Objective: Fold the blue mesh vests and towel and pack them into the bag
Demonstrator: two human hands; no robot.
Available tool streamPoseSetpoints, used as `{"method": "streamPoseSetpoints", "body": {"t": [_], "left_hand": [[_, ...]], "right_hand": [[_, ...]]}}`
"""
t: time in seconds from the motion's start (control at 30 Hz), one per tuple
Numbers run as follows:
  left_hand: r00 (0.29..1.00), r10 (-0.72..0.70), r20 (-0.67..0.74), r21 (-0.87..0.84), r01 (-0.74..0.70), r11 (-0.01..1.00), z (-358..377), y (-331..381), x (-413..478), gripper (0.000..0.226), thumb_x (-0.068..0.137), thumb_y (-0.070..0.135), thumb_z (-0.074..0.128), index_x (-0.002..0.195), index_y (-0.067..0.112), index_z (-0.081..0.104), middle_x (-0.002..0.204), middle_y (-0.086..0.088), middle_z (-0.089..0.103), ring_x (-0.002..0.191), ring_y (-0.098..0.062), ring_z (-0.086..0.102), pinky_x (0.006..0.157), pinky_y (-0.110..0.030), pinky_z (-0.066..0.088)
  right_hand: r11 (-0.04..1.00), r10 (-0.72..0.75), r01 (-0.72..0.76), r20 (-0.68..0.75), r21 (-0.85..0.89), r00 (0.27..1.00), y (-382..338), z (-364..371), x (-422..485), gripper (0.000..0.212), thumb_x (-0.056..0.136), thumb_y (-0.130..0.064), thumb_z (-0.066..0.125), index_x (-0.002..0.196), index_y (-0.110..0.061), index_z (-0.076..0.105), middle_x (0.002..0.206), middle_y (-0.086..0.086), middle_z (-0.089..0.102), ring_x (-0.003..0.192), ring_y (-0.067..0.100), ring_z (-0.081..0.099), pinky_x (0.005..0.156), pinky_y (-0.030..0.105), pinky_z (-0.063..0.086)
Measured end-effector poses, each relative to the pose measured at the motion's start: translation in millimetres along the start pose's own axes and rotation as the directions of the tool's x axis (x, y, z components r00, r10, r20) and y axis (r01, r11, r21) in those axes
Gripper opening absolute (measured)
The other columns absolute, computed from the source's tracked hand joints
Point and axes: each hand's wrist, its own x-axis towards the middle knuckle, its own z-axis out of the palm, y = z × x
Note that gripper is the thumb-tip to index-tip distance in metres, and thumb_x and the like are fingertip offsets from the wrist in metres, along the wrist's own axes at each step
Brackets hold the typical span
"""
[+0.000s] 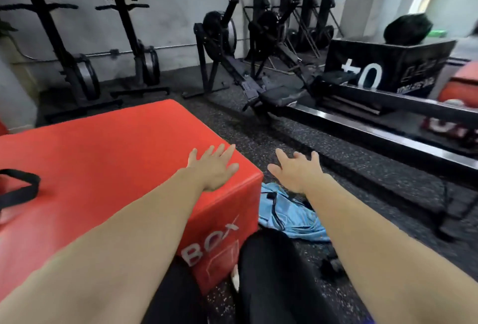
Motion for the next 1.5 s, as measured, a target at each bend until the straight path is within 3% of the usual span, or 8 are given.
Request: {"method": "streamPoseSetpoints", "body": {"t": [0.23, 0.53, 0.63, 0.73, 0.8, 1.07, 1.33, 1.5], "left_hand": [[0.986, 0.168, 0.013, 0.012, -0.168, 0.986, 9, 77, 57, 0.062, 0.103, 0.053, 0.019, 0.156, 0.033, -0.006, 0.165, 0.002, -0.003, 0.152, -0.021, 0.0, 0.117, -0.056, -0.004], [0.955, 0.264, 0.135, -0.003, -0.266, 0.964, 54, 141, 166, 0.06, 0.103, 0.052, 0.017, 0.155, 0.034, -0.008, 0.165, 0.004, -0.005, 0.152, -0.019, -0.002, 0.119, -0.055, -0.005], [0.946, 0.255, 0.198, -0.035, -0.253, 0.967, 80, 152, 205, 0.058, 0.105, 0.046, 0.017, 0.156, 0.033, -0.008, 0.165, 0.004, -0.006, 0.152, -0.019, -0.002, 0.119, -0.054, -0.005], [0.95, 0.2, 0.238, -0.079, -0.186, 0.979, 112, 151, 250, 0.057, 0.105, 0.039, 0.018, 0.156, 0.032, -0.006, 0.165, 0.004, -0.004, 0.152, -0.019, 0.0, 0.12, -0.053, -0.002], [0.956, 0.142, 0.255, -0.088, -0.123, 0.989, 136, 146, 279, 0.056, 0.105, 0.035, 0.019, 0.156, 0.031, -0.004, 0.165, 0.004, -0.002, 0.152, -0.018, 0.003, 0.12, -0.052, 0.001], [0.927, 0.066, 0.37, -0.007, -0.068, 0.998, 249, 155, 351, 0.057, 0.105, 0.032, 0.021, 0.157, 0.026, -0.003, 0.165, 0.004, -0.001, 0.151, -0.016, 0.004, 0.119, -0.055, 0.003], [0.869, 0.054, 0.492, 0.0, -0.063, 0.998, 313, 160, 382, 0.059, 0.106, 0.036, 0.02, 0.155, 0.028, -0.013, 0.165, 0.002, -0.007, 0.152, -0.019, -0.001, 0.12, -0.052, -0.001], [0.854, 0.057, 0.518, 0.005, -0.069, 0.998, 321, 157, 382, 0.059, 0.106, 0.036, 0.019, 0.156, 0.028, -0.012, 0.165, 0.002, -0.008, 0.152, -0.017, -0.001, 0.12, -0.05, 0.001]], "right_hand": [[0.978, 0.193, -0.195, 0.033, 0.077, 0.981, 90, 26, -14, 0.053, 0.106, -0.042, 0.02, 0.154, -0.024, 0.013, 0.158, 0.009, 0.028, 0.148, 0.03, 0.014, 0.115, 0.059, 0.005], [0.955, 0.258, -0.279, 0.181, 0.104, 0.949, 171, 97, 55, 0.053, 0.103, -0.036, 0.017, 0.154, -0.021, 0.011, 0.154, 0.009, 0.036, 0.148, 0.032, 0.013, 0.113, 0.058, 0.007], [0.955, 0.252, -0.279, 0.226, 0.097, 0.941, 188, 126, 85, 0.052, 0.104, -0.033, 0.02, 0.154, -0.02, 0.011, 0.154, 0.008, 0.034, 0.148, 0.031, 0.013, 0.114, 0.056, 0.008], [0.972, 0.194, -0.223, 0.274, 0.079, 0.942, 201, 170, 120, 0.042, 0.105, -0.029, 0.023, 0.146, -0.024, 0.03, 0.159, 0.005, 0.022, 0.146, 0.035, 0.017, 0.112, 0.056, 0.012], [0.963, 0.186, -0.235, 0.305, 0.134, 0.934, 204, 202, 149, 0.04, 0.103, -0.032, 0.023, 0.14, -0.023, 0.034, 0.154, 0.006, 0.031, 0.142, 0.034, 0.023, 0.11, 0.054, 0.014], [0.947, 0.133, -0.246, 0.449, 0.204, 0.884, 189, 316, 233, 0.058, 0.103, -0.042, 0.02, 0.154, -0.014, 0.014, 0.152, 0.01, 0.039, 0.149, 0.027, 0.009, 0.114, 0.055, 0.007], [0.909, 0.263, -0.387, 0.509, 0.153, 0.82, 223, 390, 263, 0.061, 0.104, -0.046, 0.022, 0.155, -0.012, 0.015, 0.162, 0.017, -0.011, 0.149, 0.032, -0.014, 0.117, 0.055, 0.003], [0.914, 0.32, -0.39, 0.393, 0.111, 0.862, 223, 394, 272, 0.055, 0.104, -0.038, 0.022, 0.147, -0.005, 0.029, 0.148, 0.01, 0.025, 0.139, 0.029, 0.017, 0.112, 0.051, 0.018]]}}
